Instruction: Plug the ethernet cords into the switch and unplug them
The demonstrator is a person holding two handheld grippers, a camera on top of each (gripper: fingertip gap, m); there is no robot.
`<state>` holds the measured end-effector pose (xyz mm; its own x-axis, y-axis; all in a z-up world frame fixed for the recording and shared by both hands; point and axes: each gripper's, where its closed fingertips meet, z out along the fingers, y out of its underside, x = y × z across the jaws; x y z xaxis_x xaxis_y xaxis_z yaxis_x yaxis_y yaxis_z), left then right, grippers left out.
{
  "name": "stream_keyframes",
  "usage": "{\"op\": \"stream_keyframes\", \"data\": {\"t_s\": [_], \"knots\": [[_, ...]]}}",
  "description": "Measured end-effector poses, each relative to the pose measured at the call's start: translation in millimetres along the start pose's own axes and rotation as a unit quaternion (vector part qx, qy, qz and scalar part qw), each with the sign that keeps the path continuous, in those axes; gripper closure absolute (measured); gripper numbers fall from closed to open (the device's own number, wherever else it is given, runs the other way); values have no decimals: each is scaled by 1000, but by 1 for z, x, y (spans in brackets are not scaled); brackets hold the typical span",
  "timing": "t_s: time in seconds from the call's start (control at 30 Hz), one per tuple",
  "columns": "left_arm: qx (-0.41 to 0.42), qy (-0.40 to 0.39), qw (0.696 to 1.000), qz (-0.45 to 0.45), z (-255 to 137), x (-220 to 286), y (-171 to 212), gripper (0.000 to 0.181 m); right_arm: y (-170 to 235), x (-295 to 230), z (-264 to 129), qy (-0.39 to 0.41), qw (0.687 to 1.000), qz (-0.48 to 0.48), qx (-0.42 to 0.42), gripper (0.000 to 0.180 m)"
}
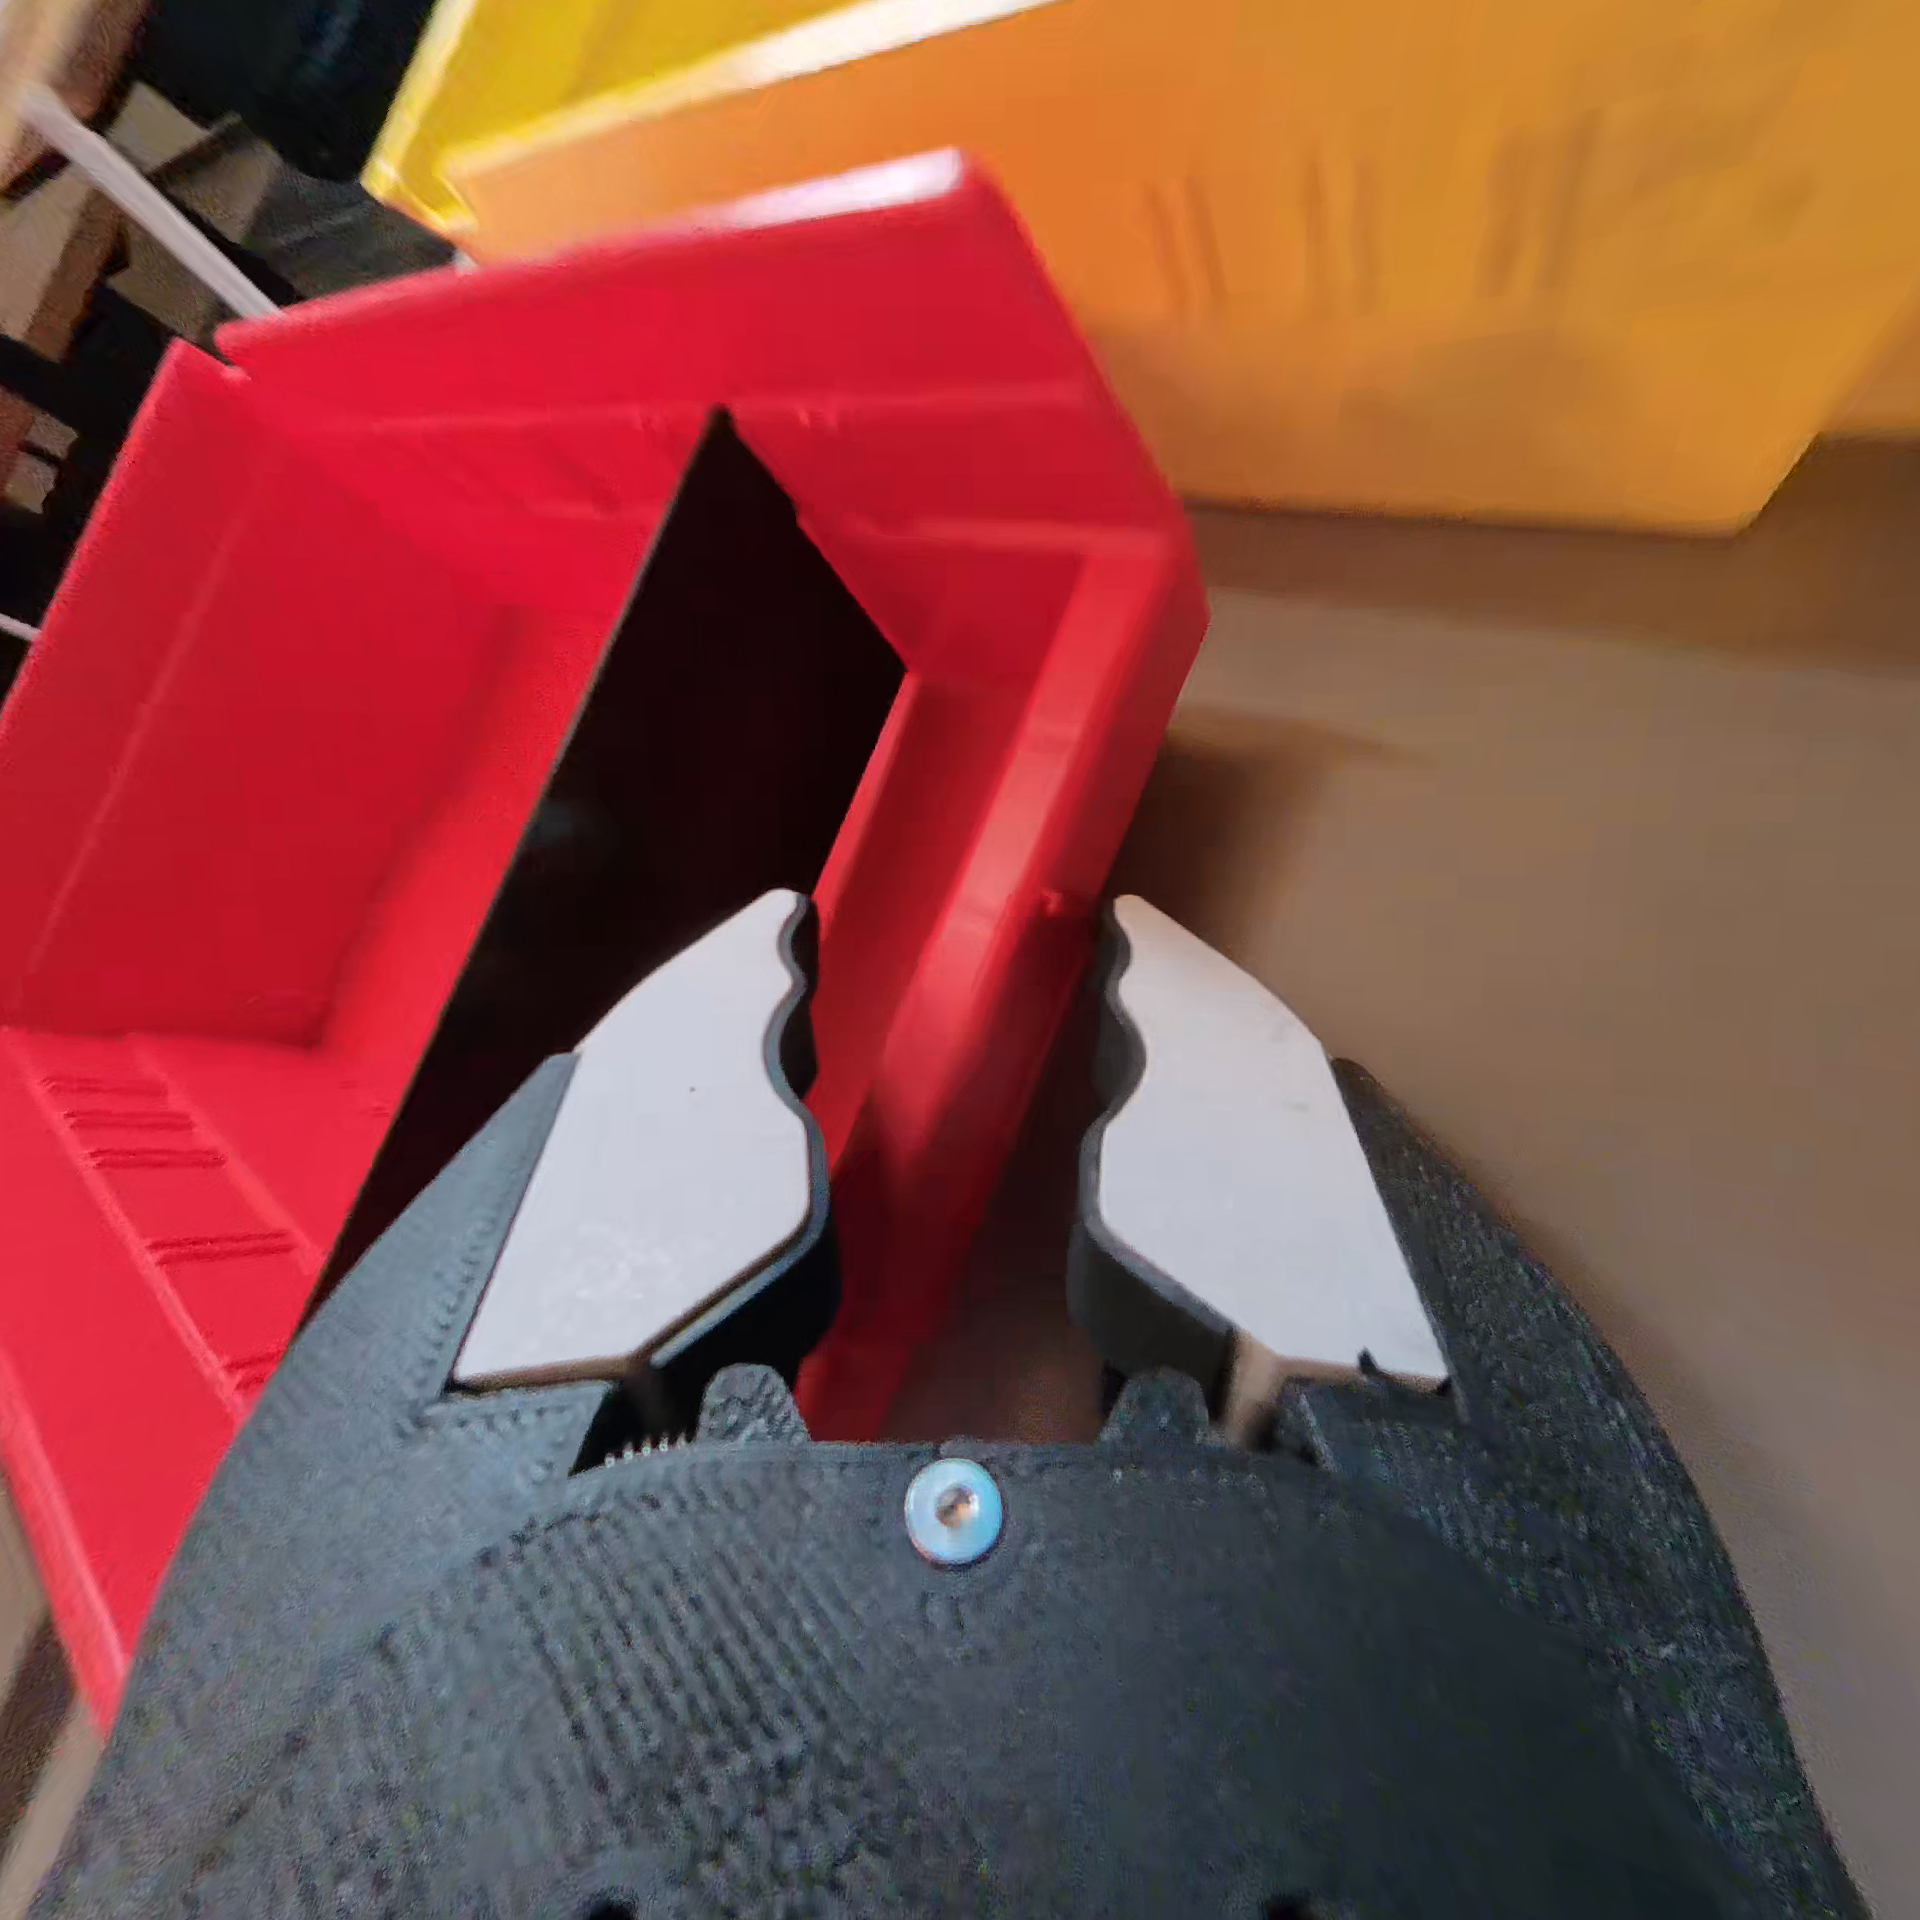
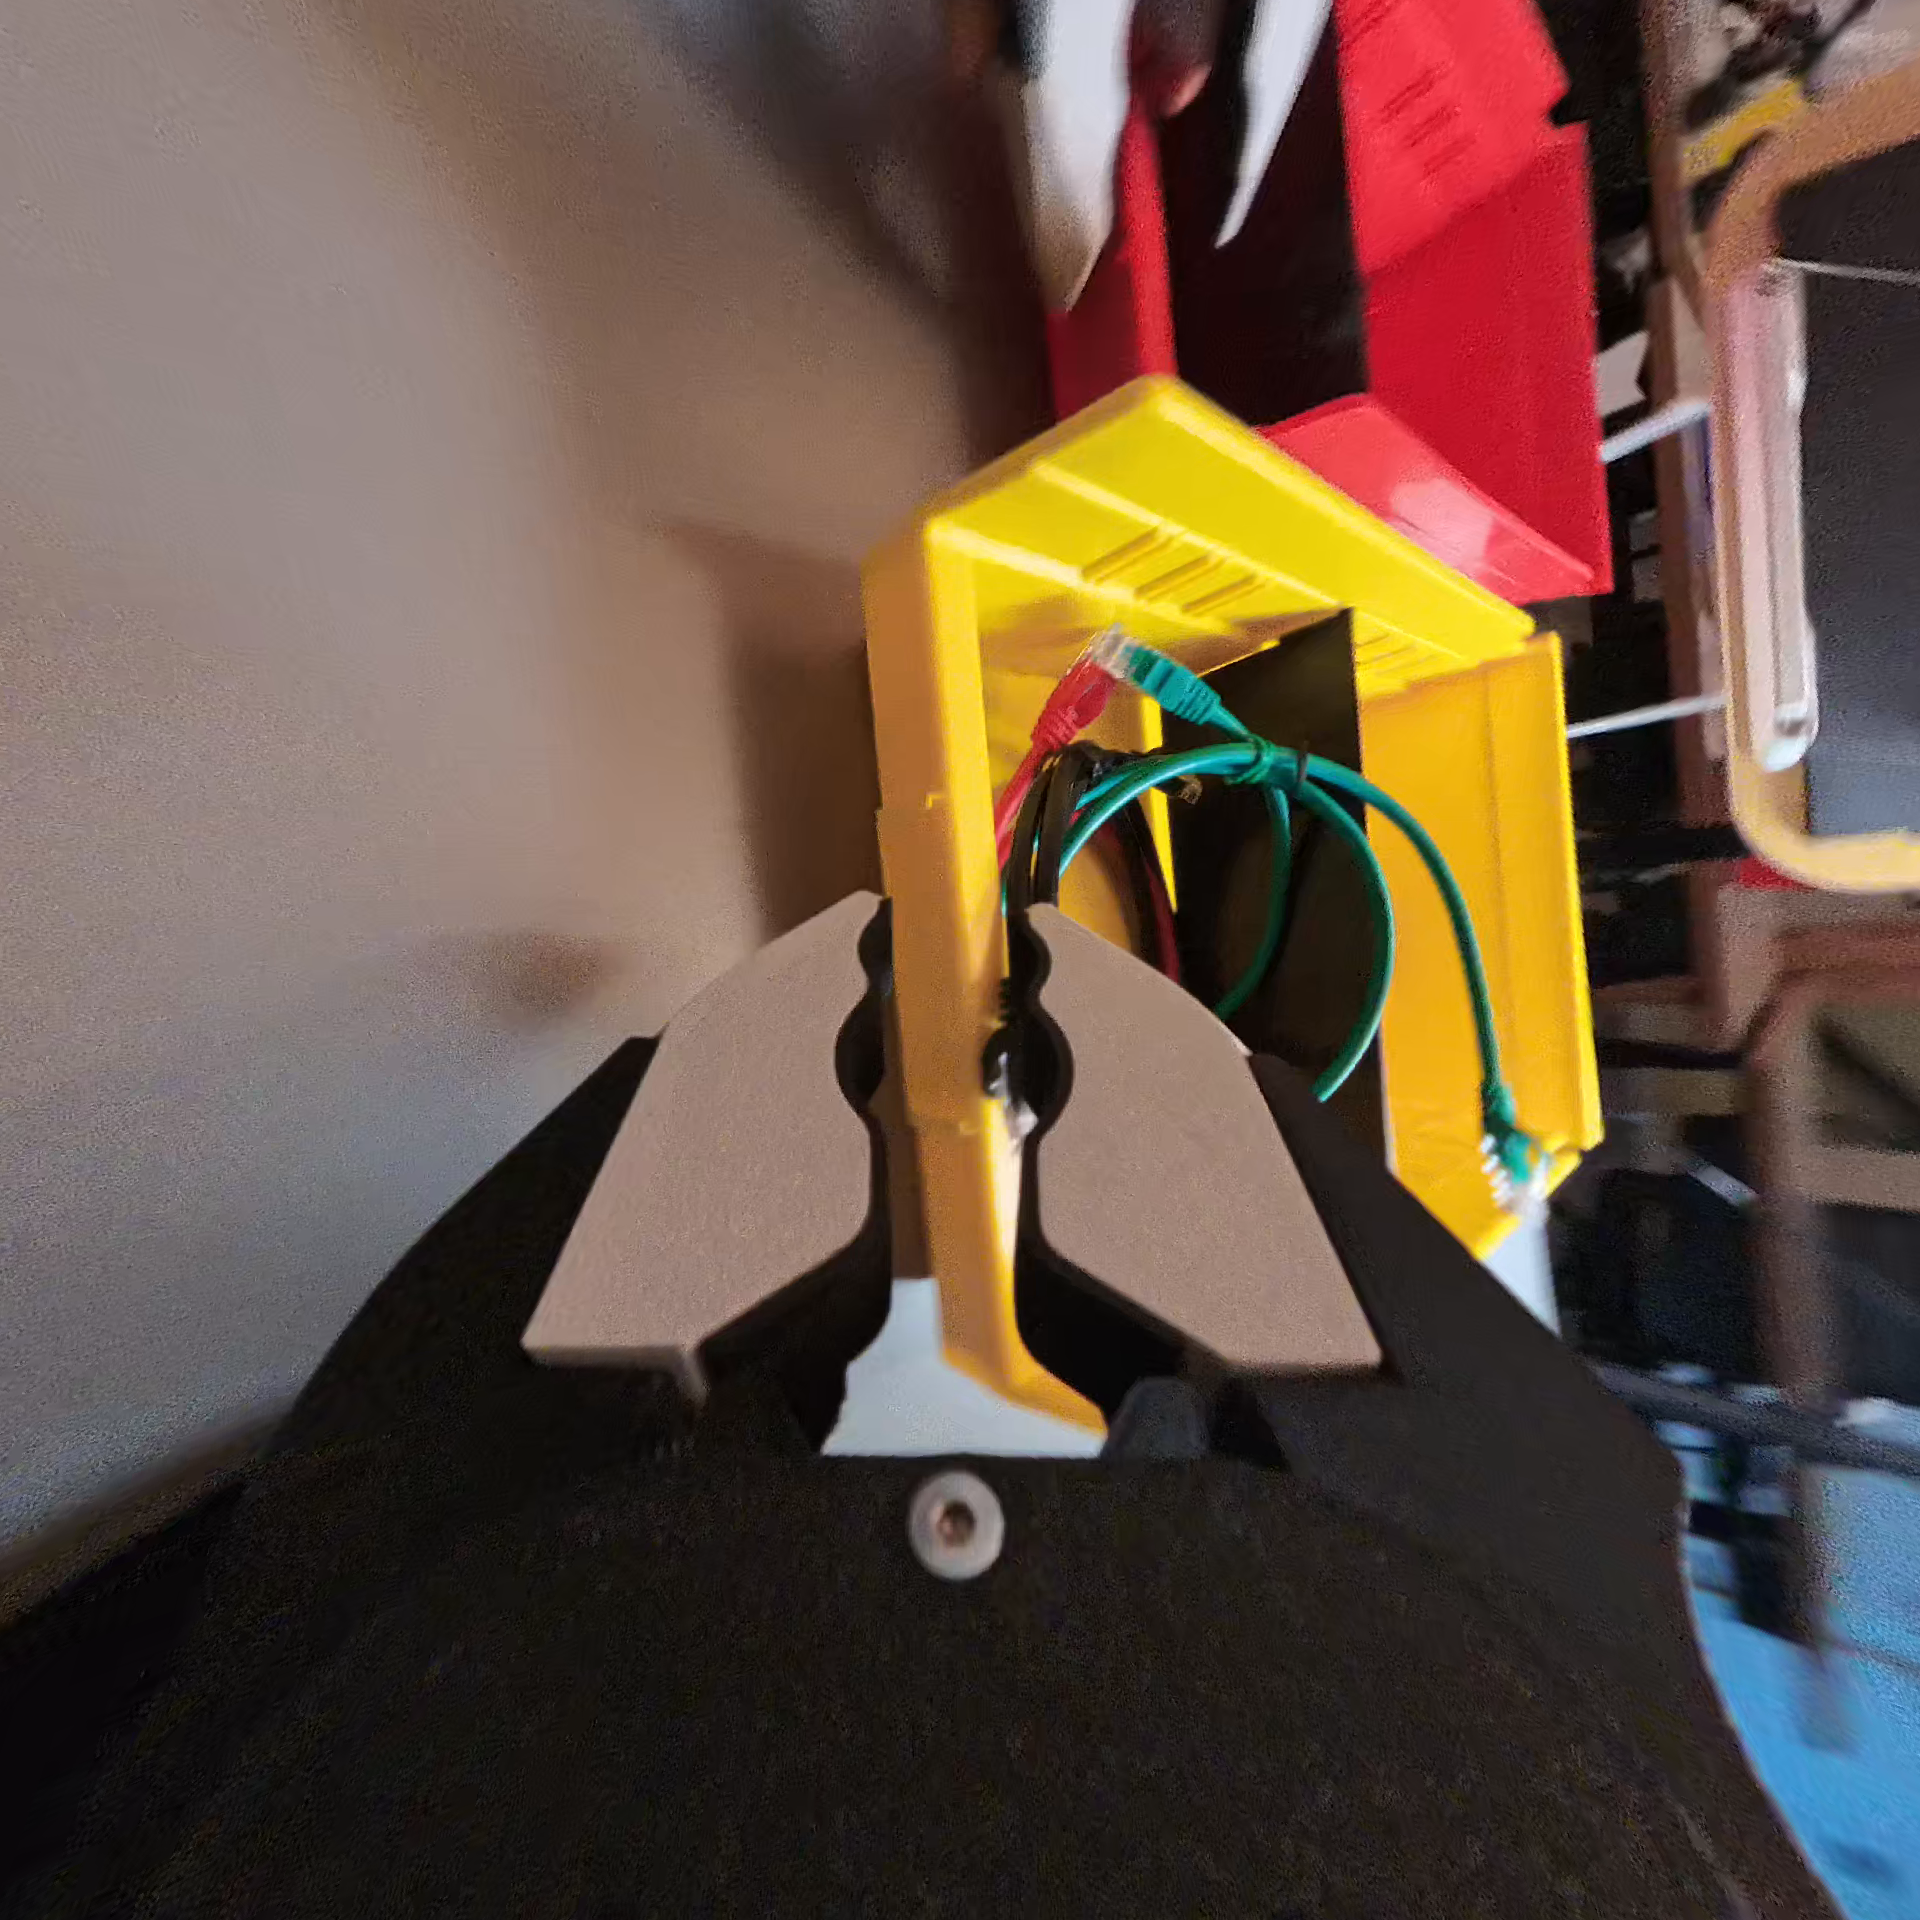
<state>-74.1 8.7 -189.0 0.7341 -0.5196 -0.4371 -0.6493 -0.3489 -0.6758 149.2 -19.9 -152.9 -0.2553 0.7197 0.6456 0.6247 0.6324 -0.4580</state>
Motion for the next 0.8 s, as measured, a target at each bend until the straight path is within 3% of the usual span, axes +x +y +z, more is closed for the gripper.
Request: {"op": "stream_keyframes", "data": {"t_s": [0.07,0.17,0.33,0.43,0.53,0.57,0.67,0.8], "knots": [[49,15,998,-48,-15,15,-25,128,2,10,-27,32,992,110,44,150],[113,61,983,-128,-32,47,-61,127,52,39,-54,126,949,286,49,133],[152,93,937,-300,-21,85,-97,120,112,54,-32,145,861,485,44,117],[155,44,915,-369,1,85,-105,117,111,62,-5,121,839,528,50,121],[131,-7,918,-373,22,79,-101,128,111,66,14,125,830,541,49,136],[124,-9,917,-379,26,79,-100,132,111,67,14,134,817,559,53,141],[122,-31,914,-385,25,71,-98,144,114,70,6,180,815,549,44,164],[114,-53,921,-369,21,68,-98,151,110,69,0,200,820,535,35,166]]}}
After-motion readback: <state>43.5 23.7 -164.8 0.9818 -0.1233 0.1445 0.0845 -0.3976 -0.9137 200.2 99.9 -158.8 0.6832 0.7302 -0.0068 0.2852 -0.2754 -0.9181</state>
